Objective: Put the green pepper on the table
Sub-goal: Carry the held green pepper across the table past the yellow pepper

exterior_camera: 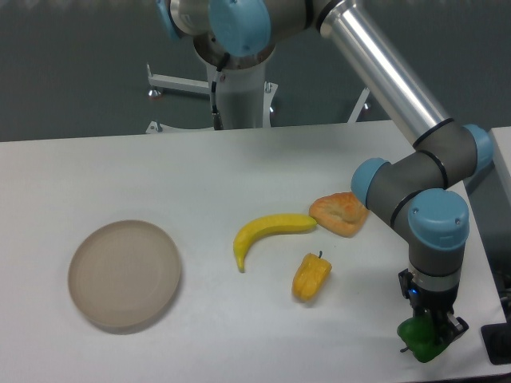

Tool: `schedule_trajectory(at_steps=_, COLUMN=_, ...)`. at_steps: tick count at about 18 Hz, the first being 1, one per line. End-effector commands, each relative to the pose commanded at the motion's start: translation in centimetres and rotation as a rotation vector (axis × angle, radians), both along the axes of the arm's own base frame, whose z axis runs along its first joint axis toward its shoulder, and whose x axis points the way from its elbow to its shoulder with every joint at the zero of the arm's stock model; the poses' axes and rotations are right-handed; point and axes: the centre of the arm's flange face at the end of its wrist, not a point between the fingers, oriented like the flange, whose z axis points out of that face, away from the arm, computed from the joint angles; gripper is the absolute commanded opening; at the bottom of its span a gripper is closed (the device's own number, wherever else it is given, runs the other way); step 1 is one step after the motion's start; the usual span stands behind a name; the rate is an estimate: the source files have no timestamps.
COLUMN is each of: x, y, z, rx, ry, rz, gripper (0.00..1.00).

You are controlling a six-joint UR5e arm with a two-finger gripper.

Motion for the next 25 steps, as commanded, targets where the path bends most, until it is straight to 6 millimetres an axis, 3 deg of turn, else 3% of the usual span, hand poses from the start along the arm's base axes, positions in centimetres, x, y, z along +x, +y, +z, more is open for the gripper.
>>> schedule_trajectory(at_steps=4, x=1.2, y=0.4, z=0.4, rx=0.002, ry=-0.006, rz=-0.006, gripper=0.34)
schedule_trajectory(at_steps=12, x=6.0, y=0.7, z=2.5, rx=-0.004, ry=-0.089, rz=0.092, gripper=0.34)
schedule_trajectory(at_steps=20, x=16.5, y=1.8, z=5.0, rx=0.043, ry=-0.203, rz=0.313, gripper=0.34)
schedule_trajectory(at_steps=25, x=22.9, y=3.3, z=5.4, rx=0.063, ry=-0.257, rz=0.420, gripper=0.35)
